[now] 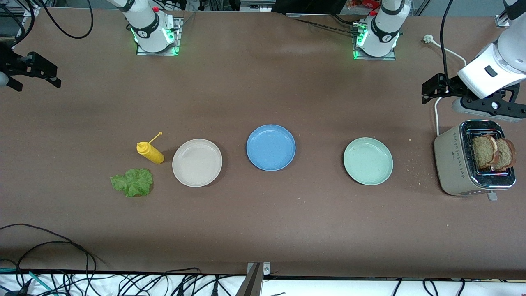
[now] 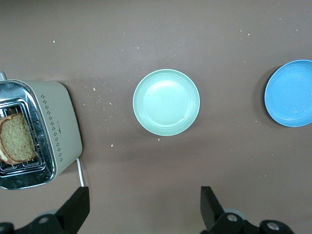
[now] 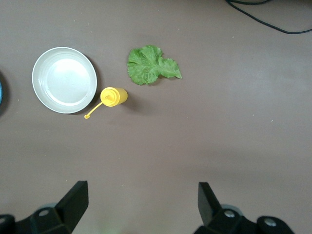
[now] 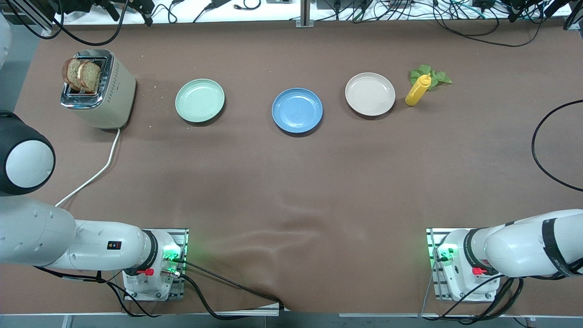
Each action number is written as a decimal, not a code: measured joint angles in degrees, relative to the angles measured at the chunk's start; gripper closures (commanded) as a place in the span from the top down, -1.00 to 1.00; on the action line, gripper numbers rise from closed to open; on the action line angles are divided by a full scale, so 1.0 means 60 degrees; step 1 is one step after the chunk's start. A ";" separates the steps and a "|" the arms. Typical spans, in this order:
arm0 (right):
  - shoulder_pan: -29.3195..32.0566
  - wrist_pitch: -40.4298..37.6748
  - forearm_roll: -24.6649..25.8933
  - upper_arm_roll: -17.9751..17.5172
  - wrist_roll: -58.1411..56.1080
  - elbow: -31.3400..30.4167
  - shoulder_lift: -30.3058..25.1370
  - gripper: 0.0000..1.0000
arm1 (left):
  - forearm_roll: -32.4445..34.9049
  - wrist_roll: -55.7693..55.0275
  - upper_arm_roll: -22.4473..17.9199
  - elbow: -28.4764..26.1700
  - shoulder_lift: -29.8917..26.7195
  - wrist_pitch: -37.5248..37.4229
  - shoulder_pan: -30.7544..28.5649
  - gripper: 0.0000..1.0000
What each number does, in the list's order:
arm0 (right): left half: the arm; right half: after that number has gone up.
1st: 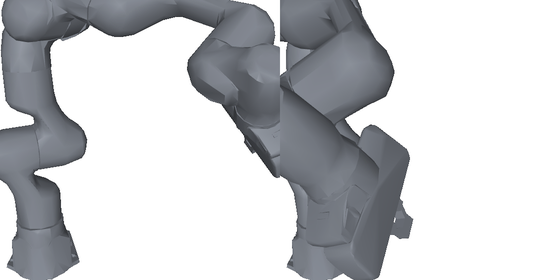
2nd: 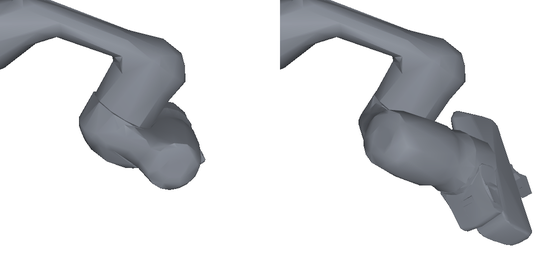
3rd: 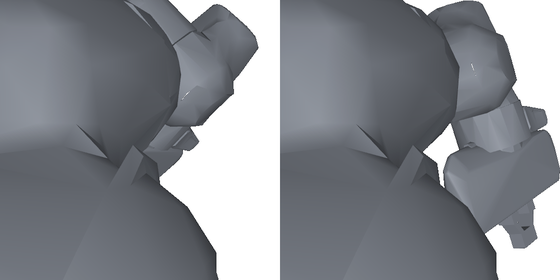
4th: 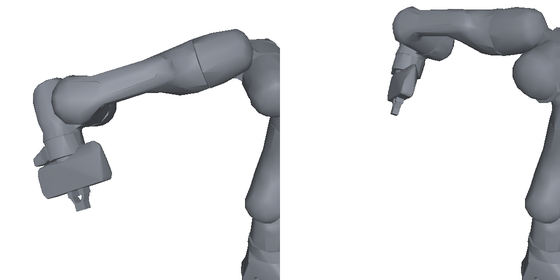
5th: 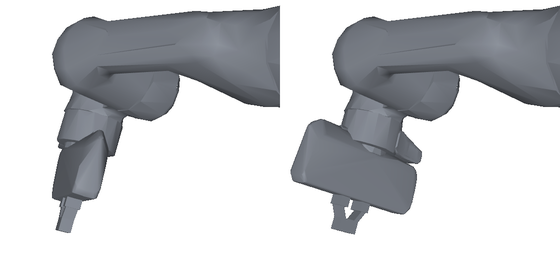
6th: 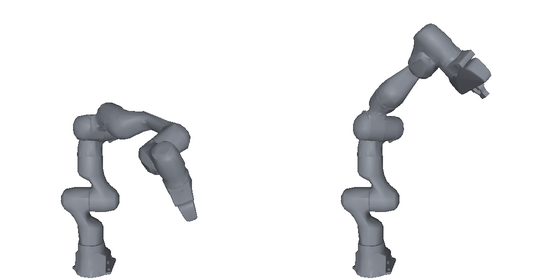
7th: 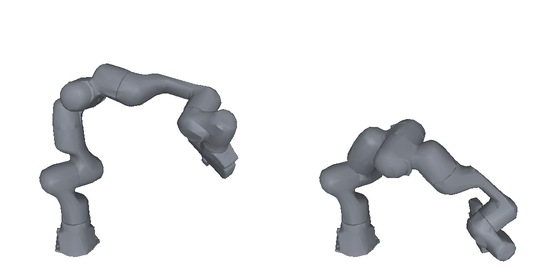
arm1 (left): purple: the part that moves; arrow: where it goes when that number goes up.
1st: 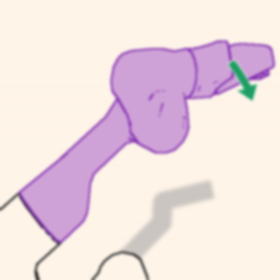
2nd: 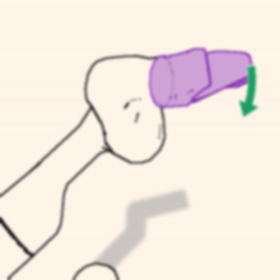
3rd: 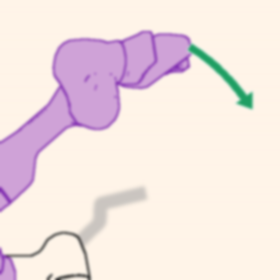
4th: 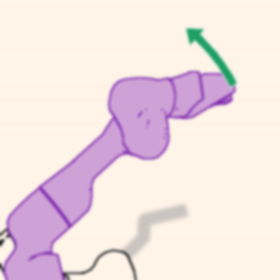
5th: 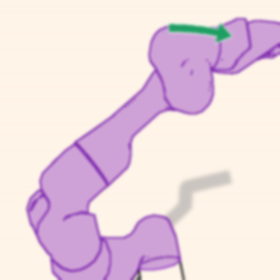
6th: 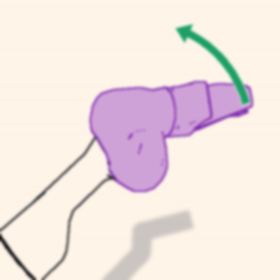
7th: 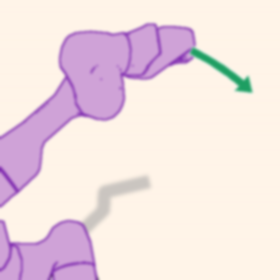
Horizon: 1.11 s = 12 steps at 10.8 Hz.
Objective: Make sandwich in blue plate with both arms
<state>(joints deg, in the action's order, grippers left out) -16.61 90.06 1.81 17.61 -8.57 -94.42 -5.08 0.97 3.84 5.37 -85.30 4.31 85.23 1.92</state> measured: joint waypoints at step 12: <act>-0.0008 -0.0187 0.0000 -0.0009 0.0000 0.0076 0.0002 1.00 | 0.0000 0.0000 0.0000 -0.0003 0.0003 -0.0090 0.0007 1.00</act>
<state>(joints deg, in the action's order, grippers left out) -16.66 88.94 1.81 17.55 -8.57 -93.97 -5.07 0.97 3.84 5.37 -85.32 4.33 84.69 1.97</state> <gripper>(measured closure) 0.000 0.000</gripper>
